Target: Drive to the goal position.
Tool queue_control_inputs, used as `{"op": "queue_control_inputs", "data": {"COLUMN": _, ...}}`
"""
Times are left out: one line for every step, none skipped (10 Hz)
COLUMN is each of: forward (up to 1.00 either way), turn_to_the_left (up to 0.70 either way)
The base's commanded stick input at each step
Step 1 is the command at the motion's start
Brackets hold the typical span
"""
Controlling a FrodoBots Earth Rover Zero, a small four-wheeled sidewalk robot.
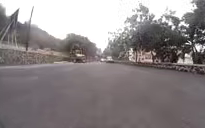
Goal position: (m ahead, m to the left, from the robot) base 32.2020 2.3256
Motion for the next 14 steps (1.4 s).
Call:
{"op": "queue_control_inputs", "data": {"forward": 0.7, "turn_to_the_left": 0.0}}
{"op": "queue_control_inputs", "data": {"forward": 0.7, "turn_to_the_left": 0.0}}
{"op": "queue_control_inputs", "data": {"forward": 0.7, "turn_to_the_left": 0.0}}
{"op": "queue_control_inputs", "data": {"forward": 0.7, "turn_to_the_left": 0.0}}
{"op": "queue_control_inputs", "data": {"forward": 0.7, "turn_to_the_left": 0.0}}
{"op": "queue_control_inputs", "data": {"forward": 0.7, "turn_to_the_left": 0.0}}
{"op": "queue_control_inputs", "data": {"forward": 0.7, "turn_to_the_left": 0.0}}
{"op": "queue_control_inputs", "data": {"forward": 0.7, "turn_to_the_left": 0.0}}
{"op": "queue_control_inputs", "data": {"forward": 0.7, "turn_to_the_left": 0.0}}
{"op": "queue_control_inputs", "data": {"forward": 0.7, "turn_to_the_left": 0.0}}
{"op": "queue_control_inputs", "data": {"forward": 0.7, "turn_to_the_left": 0.0}}
{"op": "queue_control_inputs", "data": {"forward": 0.7, "turn_to_the_left": 0.0}}
{"op": "queue_control_inputs", "data": {"forward": 0.7, "turn_to_the_left": 0.0}}
{"op": "queue_control_inputs", "data": {"forward": 0.7, "turn_to_the_left": 0.0}}
